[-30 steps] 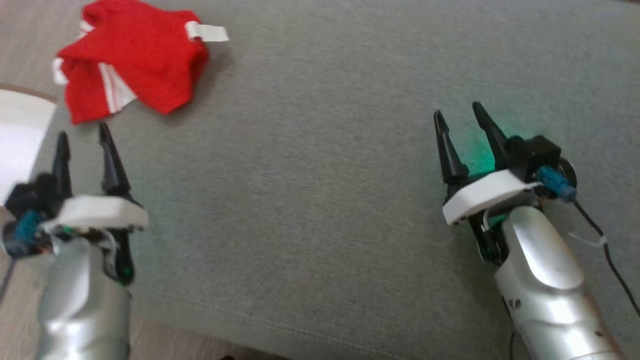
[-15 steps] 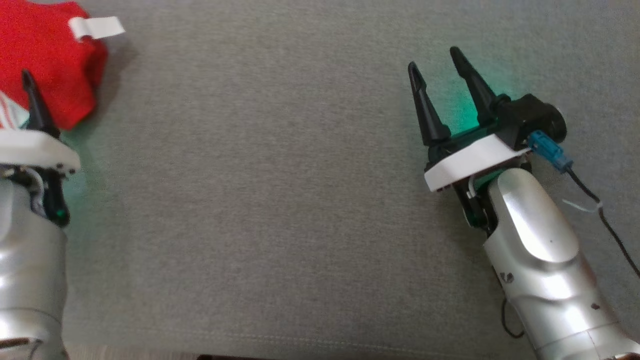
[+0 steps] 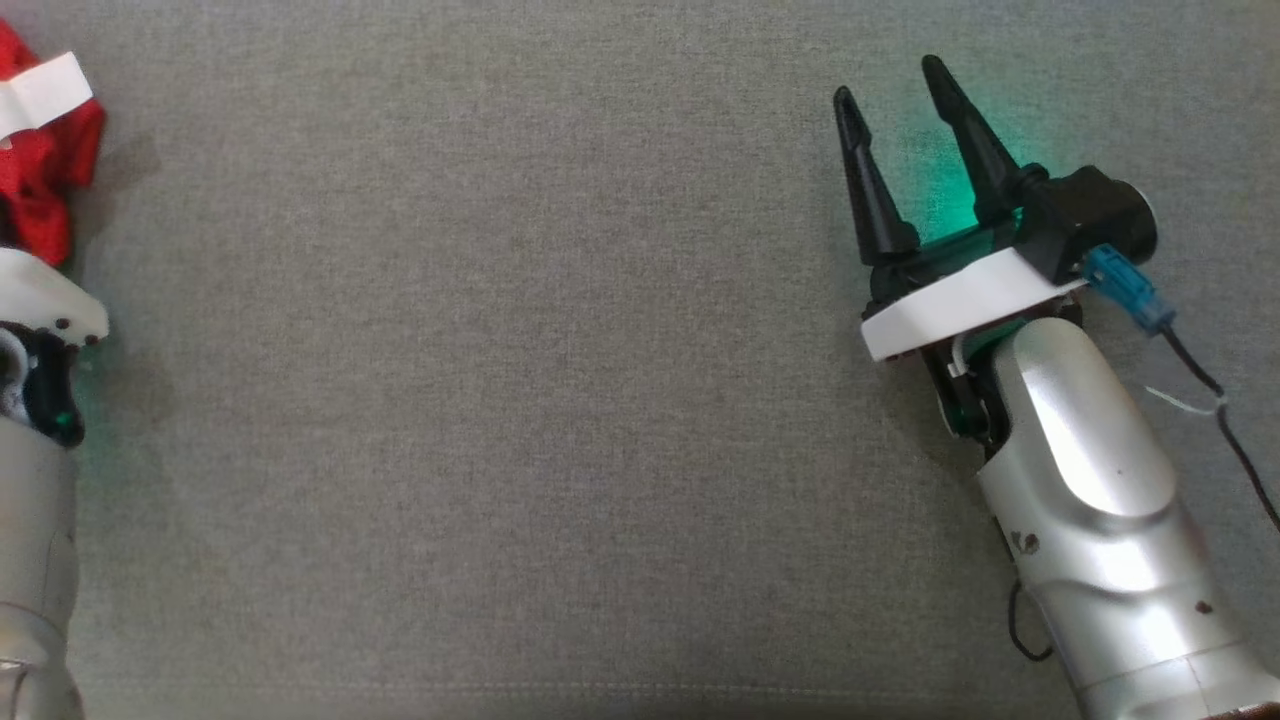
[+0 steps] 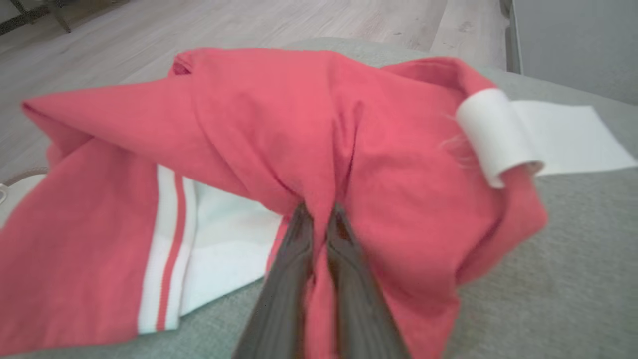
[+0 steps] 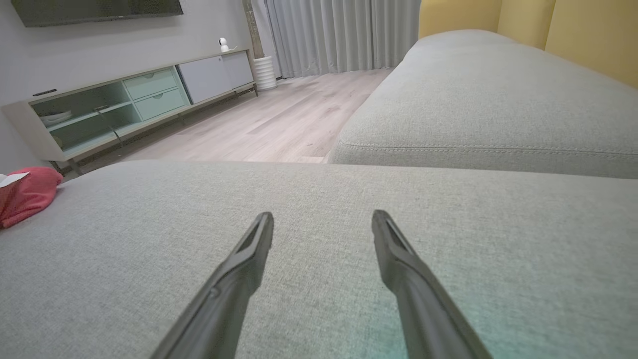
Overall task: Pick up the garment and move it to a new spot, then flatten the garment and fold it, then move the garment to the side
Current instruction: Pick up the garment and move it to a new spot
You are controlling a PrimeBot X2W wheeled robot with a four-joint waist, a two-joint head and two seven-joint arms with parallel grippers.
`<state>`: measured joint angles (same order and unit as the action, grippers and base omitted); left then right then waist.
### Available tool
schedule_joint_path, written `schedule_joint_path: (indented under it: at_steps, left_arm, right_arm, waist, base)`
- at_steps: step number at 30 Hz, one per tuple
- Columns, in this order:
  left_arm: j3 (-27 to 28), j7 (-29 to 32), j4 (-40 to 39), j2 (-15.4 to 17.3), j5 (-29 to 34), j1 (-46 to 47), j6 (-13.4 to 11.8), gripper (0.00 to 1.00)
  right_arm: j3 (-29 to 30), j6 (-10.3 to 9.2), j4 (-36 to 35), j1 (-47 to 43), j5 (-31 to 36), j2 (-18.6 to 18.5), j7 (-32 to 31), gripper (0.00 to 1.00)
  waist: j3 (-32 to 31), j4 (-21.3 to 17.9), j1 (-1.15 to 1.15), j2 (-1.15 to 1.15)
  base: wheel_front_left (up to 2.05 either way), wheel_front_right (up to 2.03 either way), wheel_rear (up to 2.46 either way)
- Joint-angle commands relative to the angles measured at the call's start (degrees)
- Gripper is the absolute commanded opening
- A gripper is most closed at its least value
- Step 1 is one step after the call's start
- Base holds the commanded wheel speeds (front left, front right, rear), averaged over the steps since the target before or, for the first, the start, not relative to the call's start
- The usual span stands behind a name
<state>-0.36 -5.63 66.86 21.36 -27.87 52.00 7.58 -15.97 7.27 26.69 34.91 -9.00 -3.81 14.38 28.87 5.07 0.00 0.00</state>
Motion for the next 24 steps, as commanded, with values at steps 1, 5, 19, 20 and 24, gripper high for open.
schedule_joint_path:
  at_steps: [1, 5, 19, 20, 24]
  left_arm:
    - [-0.06, -0.75, -1.28, 3.76, -0.32, 1.16, -0.09, 0.0]
    - [-3.1, -2.76, -3.93, 3.95, -1.74, 1.61, -0.09, 0.0]
    - [-20.26, -3.15, -18.16, -1.99, -11.71, -0.44, -0.09, 0.0]
    - [-21.75, -3.44, -19.22, -2.6, -12.27, -0.78, -0.09, 0.0]
    - [-27.48, -4.78, -22.37, -5.38, -14.03, -1.88, -0.09, 0.0]
  right_arm:
    - [-0.51, 0.22, -2.11, 0.17, 0.03, 0.93, 0.62, 1.0]
    - [0.58, 0.22, -2.29, -0.85, -0.64, 0.93, 0.62, 1.0]
    - [3.22, 0.22, -0.92, -7.0, -3.72, 0.93, 0.62, 1.0]
    - [3.3, 0.22, -0.87, -7.32, -3.84, 0.93, 0.62, 1.0]
    - [3.49, 0.22, -0.74, -8.3, -4.37, 0.93, 0.62, 1.0]
  waist:
    - [-0.53, 0.08, 0.0, 0.0]
    - [-2.76, 0.16, 0.0, 0.0]
    - [-11.95, -4.27, 0.0, 0.0]
    - [-12.42, -4.91, 0.0, 0.0]
    - [-13.69, -7.64, 0.0, 0.0]
  base:
    - [0.0, 0.0, 0.0]
    - [0.0, 0.0, 0.0]
    - [0.0, 0.0, 0.0]
    - [0.0, 0.0, 0.0]
    - [0.0, 0.0, 0.0]
